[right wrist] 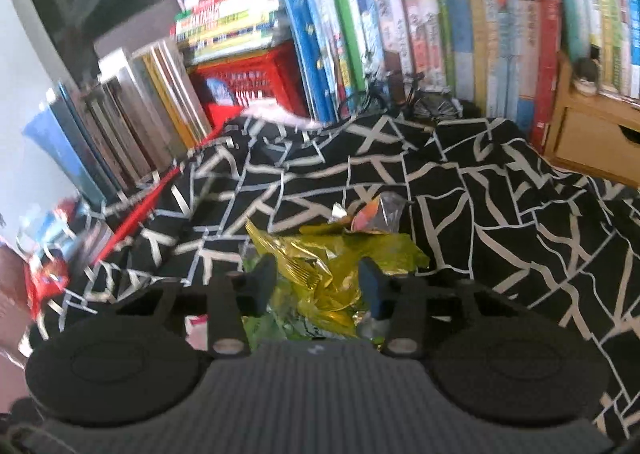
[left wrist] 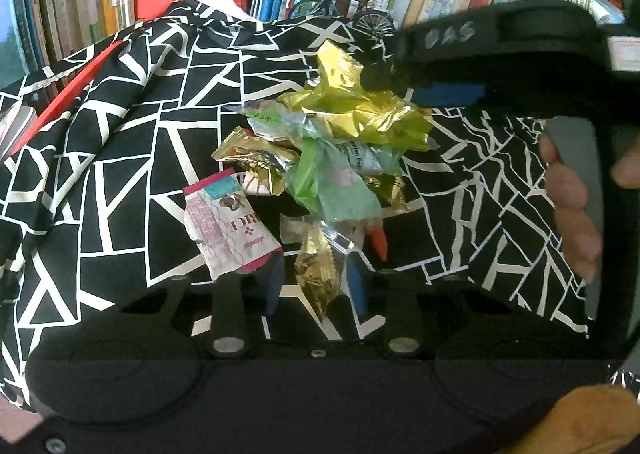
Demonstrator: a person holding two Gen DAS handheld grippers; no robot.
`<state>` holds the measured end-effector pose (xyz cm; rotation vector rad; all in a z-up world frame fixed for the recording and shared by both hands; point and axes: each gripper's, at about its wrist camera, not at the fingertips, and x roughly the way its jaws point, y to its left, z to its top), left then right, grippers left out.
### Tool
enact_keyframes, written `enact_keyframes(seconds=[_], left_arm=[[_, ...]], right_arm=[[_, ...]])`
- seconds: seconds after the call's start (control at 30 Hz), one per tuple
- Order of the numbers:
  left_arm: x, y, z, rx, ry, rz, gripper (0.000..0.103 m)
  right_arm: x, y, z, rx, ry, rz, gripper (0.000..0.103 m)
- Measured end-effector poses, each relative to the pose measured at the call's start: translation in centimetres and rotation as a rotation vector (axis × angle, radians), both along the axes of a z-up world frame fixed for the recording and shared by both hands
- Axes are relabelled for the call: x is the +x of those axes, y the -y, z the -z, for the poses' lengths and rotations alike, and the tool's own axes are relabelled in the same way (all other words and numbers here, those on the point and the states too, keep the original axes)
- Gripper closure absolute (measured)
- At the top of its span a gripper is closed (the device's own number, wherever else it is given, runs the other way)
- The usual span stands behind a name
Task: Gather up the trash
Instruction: 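Grasp the yellow foil wrapper with the right tool while the left tool grasps a small gold wrapper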
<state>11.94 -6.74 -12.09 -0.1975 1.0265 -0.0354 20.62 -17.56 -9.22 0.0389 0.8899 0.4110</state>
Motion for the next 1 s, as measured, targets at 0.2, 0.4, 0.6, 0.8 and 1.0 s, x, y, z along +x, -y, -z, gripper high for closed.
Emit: enact_keyframes(seconds=[0.2, 0.4, 0.6, 0.8, 1.0], left_arm=[[0.5, 0.1, 0.7, 0.003, -0.006, -0.022, 0.072], [0.9, 0.4, 0.8, -0.014, -0.021, -0.031, 0.08], [0.4, 1.0, -1.1, 0.013, 0.02, -0.022, 0.082], [-0.3, 1.7, -2.8, 0.03, 0.041, -0.042, 0.083], [-1.7, 2.2, -4.2, 0.055, 0.058, -0.056, 0.083]], right_arm=[[0.2, -0.6, 1.2, -0.046, -0.028, -0.048, 0.072], [-1.1, 0.8, 0.2, -0.021, 0.0, 0.003, 0.078], [-2.6, 3.3, -1.3, 0.009, 0.052, 0.08, 0.08], [-3.9, 5.5, -1.7, 0.023, 0.053, 0.132, 0.081], [-5.7, 6.7, -2.1, 0.04, 0.041, 0.154, 0.081]])
